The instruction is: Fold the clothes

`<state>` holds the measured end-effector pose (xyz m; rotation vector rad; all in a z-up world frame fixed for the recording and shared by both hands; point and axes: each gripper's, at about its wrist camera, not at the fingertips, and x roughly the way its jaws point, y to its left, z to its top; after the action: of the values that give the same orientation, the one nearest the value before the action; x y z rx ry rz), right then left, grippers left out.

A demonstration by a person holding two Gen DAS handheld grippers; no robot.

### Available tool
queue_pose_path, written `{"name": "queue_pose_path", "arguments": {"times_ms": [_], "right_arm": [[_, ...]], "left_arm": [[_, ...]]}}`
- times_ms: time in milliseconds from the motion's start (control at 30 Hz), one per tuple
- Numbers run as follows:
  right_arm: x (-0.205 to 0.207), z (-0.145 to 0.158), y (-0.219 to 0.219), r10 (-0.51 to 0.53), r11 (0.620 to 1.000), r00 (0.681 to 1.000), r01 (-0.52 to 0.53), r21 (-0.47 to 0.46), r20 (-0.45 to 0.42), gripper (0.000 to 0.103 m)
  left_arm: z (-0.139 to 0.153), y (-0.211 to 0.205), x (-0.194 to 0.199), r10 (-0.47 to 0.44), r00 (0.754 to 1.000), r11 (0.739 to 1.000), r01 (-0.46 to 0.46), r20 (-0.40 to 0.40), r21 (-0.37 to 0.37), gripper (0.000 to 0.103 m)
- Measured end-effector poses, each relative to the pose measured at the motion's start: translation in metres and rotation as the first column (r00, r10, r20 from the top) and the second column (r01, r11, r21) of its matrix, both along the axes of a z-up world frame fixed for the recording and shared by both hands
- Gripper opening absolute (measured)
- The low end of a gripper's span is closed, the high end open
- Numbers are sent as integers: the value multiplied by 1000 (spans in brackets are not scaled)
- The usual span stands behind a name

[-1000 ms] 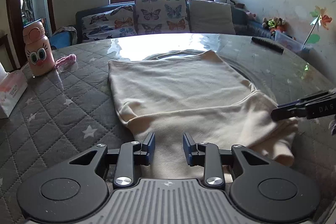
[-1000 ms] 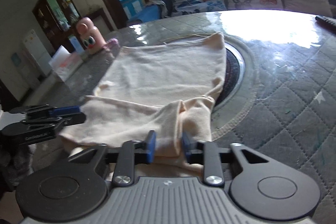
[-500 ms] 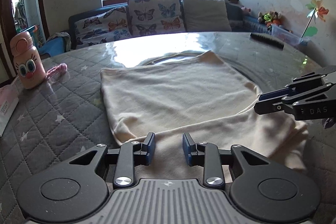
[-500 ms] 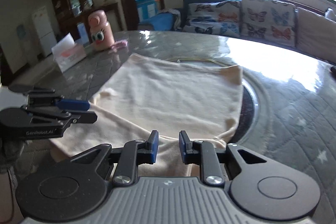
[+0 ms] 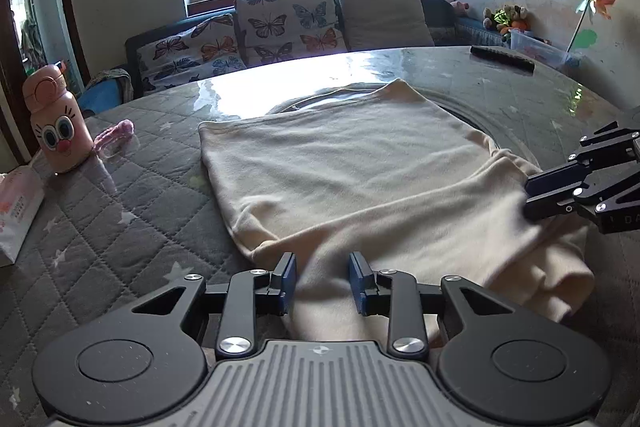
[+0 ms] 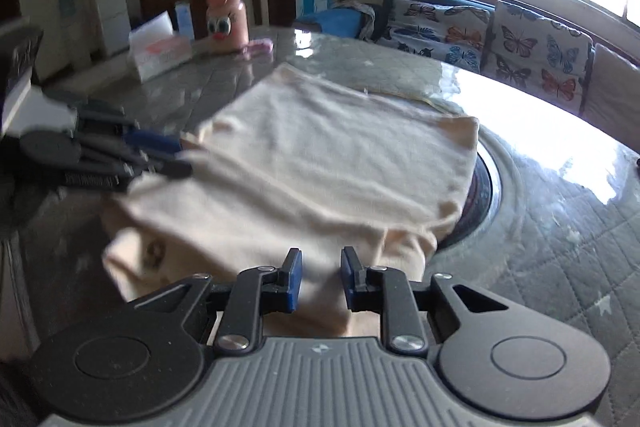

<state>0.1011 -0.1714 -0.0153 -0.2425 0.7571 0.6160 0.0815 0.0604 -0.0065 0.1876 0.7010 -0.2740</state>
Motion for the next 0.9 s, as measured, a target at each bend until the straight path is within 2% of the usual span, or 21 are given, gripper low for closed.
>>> {"name": "queue_pose_path", "arguments": {"times_ms": [167,267,400,500,600,733,767,833,900], "right_arm": [[-9,9,-7,-6,1000,1000,6,10,29,21],[-7,3,-6,6,1000,1000,-6,2,18,21],[-10,1,-7,11,1000,1000,-10,-4,19,21],[-15,8,-10,18,1000,999,-18,-2,27,22],[-21,11,-12,32,999,999,-31,-17,37,34],[-33,13,-14,64,997,997,-62,-48,40,35],[-36,14,-14,72,996,997,-69,-56,42,38],[-43,16,-14,96,993,994,-92,-75,53,46],[-49,18,-14,118,990,991,-112,-91,65,47]], "left_arm": [[6,-1,-21,-68,998,997,67,11,39,31],[8,-5,-37,-126,992,989,124,14,79,33],[11,-8,-62,-213,977,968,207,30,141,49],[10,-12,-76,-274,961,948,264,38,178,51],[1,-21,-81,-313,949,931,299,41,209,51],[-9,-37,-83,-356,932,912,331,68,244,51],[-11,-40,-83,-369,926,906,340,77,251,51],[-14,-46,-82,-388,917,899,355,90,256,44],[-14,-47,-78,-389,917,902,359,91,240,25]]}}
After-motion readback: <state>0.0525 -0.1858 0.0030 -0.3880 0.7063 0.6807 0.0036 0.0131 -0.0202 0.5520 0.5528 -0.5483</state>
